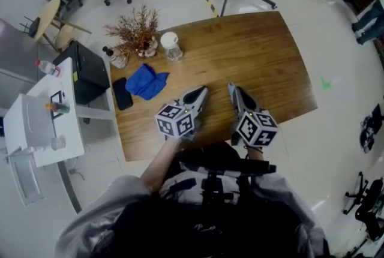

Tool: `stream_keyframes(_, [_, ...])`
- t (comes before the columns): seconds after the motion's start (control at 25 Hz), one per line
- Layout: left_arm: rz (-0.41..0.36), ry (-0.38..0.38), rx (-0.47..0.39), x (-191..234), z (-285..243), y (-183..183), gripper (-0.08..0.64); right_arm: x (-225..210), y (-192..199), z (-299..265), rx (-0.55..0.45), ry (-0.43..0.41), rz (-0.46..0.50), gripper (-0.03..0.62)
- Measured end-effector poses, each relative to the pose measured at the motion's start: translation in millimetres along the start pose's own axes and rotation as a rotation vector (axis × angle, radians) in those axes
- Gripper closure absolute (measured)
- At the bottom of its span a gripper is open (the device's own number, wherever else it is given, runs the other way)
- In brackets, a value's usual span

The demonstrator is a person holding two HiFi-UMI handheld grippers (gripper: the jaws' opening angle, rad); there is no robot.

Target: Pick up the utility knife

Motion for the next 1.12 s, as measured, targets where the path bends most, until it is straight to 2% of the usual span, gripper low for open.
stream_keyframes(0.32, [-0.021, 0.036, 0.007, -8.3, -1.5, 2.1, 0.552, -1.3, 11.0, 10.3, -0.004, 0.024, 0.001, 0.58])
stream_keyframes(1.12, [-0.033, 0.039, 0.003, 1.0, 11.6, -5.4, 0.552, 8.1, 29.1, -1.2, 0.039, 0.027, 0.014, 0.58])
Point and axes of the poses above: the fingertips, and each gripper's own axes: z backward along the fingers, x to its left, y out of its underside, the point moved 4 cm from there along z, backward along the fingers, and after that the axes turned 3 degrees about y, right-handed, at the moved point
